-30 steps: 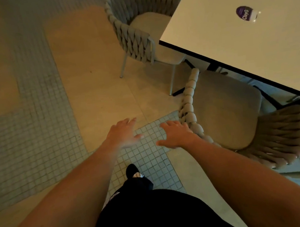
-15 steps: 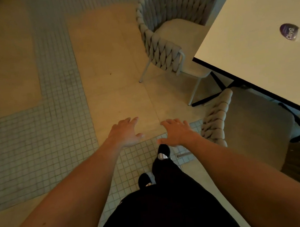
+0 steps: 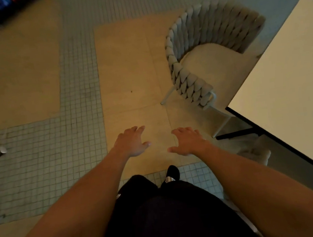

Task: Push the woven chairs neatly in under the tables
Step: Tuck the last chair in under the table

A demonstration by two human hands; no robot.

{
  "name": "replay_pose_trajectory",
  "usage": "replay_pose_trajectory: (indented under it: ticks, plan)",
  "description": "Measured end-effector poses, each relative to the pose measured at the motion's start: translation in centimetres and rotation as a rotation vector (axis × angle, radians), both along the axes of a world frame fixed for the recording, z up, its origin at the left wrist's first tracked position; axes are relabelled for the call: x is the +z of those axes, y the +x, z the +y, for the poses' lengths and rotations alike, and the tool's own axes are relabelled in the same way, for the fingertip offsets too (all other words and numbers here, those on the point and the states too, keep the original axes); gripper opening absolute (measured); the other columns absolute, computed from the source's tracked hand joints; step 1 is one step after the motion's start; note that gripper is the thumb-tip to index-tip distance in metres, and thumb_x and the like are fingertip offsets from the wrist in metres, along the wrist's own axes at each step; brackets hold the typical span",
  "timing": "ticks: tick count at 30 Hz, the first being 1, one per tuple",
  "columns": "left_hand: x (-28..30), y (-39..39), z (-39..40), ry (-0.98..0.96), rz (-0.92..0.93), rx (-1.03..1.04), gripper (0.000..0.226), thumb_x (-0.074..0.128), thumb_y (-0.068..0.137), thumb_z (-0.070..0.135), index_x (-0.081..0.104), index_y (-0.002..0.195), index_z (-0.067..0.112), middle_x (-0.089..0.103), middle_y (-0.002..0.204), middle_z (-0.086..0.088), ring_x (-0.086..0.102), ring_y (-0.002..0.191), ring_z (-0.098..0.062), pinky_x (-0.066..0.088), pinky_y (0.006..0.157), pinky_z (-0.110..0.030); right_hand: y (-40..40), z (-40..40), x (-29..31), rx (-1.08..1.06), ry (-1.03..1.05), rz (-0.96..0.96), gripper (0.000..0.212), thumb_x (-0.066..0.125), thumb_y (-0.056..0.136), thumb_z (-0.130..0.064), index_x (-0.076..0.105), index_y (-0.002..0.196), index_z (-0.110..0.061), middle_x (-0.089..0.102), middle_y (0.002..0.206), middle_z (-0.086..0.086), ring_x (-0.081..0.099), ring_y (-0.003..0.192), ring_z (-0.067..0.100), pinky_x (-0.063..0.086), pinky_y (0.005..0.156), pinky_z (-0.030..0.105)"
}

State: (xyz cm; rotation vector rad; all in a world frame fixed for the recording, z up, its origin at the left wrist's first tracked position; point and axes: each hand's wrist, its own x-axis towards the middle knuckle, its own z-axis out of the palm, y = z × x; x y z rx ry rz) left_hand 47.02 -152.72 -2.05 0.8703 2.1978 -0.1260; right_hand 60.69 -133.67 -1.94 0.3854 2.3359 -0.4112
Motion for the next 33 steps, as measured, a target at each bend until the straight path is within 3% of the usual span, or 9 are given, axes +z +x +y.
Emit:
replay_pose_trajectory:
  ticks: [7, 15, 23, 33]
  plan:
    - [-0.2, -6.3, 4.3, 0.016, 0.044, 0.046, 0.082, 0.047, 0.099, 0.061, 0.009, 0.161, 0.025, 0.016, 0.167, -0.005, 0.022, 0.150, -0.031, 0.029, 0.117, -0.053, -7.6, 4.4, 0.4, 0.038, -0.007, 0.011, 0.086, 0.051, 0.092, -0.073, 0.025, 0.159, -0.026, 0.026, 0.165, 0.004, 0.024, 0.149, 0.033, 0.025, 0.118, 0.056]
    - [-1.0, -18.8, 9.3, 0.025, 0.058, -0.015, 0.084, 0.048, 0.097, 0.061, 0.009, 0.162, 0.025, 0.017, 0.167, -0.006, 0.024, 0.149, -0.032, 0.031, 0.116, -0.051, -18.8, 9.0, 0.2, 0.043, -0.005, -0.018, 0.085, 0.049, 0.095, -0.071, 0.023, 0.160, -0.024, 0.025, 0.165, 0.007, 0.024, 0.149, 0.036, 0.025, 0.118, 0.060]
    - [0.2, -33.0, 14.0, 0.025, 0.049, -0.148, 0.083, 0.048, 0.099, 0.060, 0.006, 0.162, 0.026, 0.012, 0.168, -0.005, 0.018, 0.152, -0.029, 0.026, 0.119, -0.050, -31.1, 11.4, 0.5, -0.114, -0.020, -0.037, 0.086, 0.050, 0.093, -0.073, 0.023, 0.160, -0.025, 0.024, 0.166, 0.006, 0.024, 0.150, 0.036, 0.025, 0.118, 0.058]
    - [-0.1, -45.0, 18.7, -0.030, 0.019, -0.278, 0.086, 0.047, 0.097, 0.064, 0.004, 0.162, 0.027, 0.011, 0.168, -0.004, 0.016, 0.152, -0.029, 0.025, 0.119, -0.052, -40.9, 15.1, 0.1, -0.310, -0.017, 0.008, 0.088, 0.052, 0.090, -0.075, 0.025, 0.159, -0.027, 0.025, 0.165, 0.005, 0.022, 0.150, 0.034, 0.023, 0.119, 0.057]
